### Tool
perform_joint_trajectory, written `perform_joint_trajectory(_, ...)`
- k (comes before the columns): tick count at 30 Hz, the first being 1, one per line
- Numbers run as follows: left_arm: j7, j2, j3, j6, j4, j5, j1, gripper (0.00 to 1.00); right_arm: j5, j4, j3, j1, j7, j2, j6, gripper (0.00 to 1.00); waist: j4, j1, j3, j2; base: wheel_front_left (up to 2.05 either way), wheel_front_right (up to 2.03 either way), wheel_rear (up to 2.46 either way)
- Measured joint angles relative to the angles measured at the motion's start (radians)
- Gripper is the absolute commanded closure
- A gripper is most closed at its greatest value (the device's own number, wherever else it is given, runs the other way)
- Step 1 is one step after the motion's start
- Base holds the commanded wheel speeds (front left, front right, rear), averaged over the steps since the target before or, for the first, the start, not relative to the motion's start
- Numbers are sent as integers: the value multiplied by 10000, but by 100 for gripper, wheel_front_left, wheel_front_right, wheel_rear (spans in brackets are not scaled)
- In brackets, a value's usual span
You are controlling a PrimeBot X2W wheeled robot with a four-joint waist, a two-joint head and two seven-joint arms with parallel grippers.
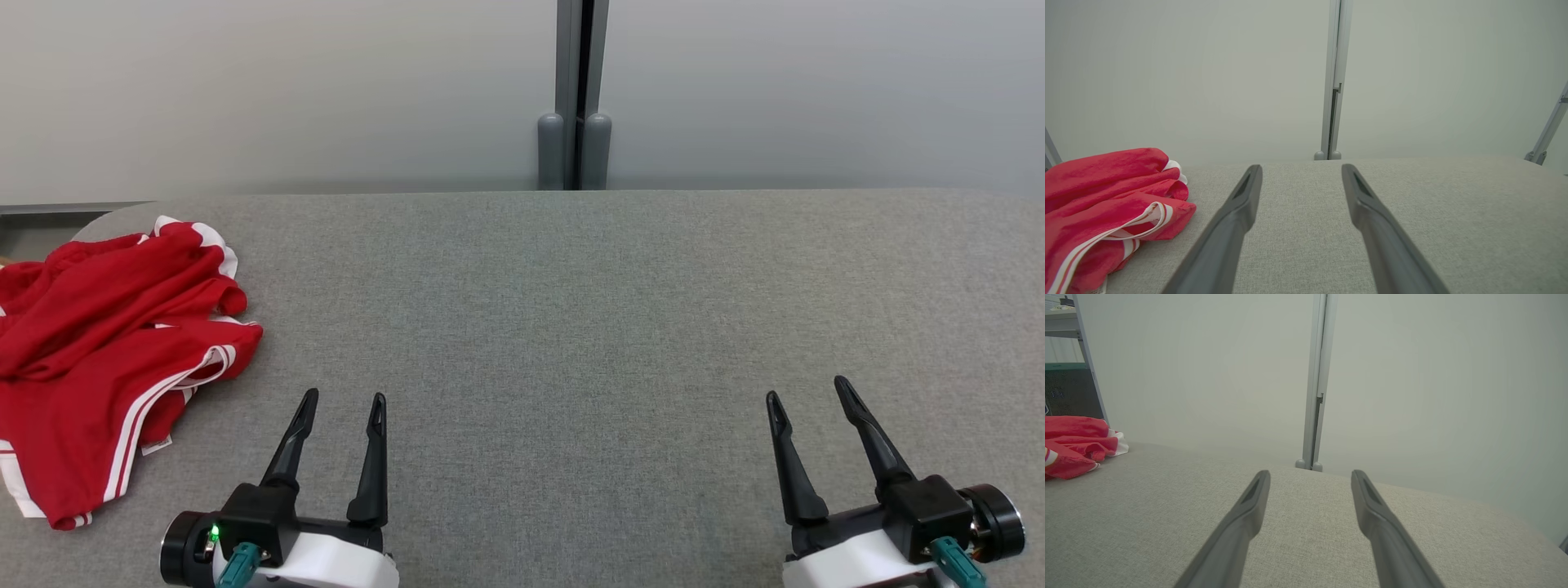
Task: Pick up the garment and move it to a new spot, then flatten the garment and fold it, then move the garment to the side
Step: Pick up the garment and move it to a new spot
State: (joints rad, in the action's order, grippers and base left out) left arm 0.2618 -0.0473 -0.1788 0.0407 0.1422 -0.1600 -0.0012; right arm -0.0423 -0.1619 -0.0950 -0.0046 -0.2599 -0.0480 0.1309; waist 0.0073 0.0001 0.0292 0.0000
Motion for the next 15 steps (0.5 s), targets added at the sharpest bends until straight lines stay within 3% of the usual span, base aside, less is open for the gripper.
perform_joint_trajectory(15, 0, -4, -44, -86, 148, 13, -24, 0, 29, 88, -31, 74, -10, -2, 0, 0, 317, -1, 7, 0, 0, 0, 0)
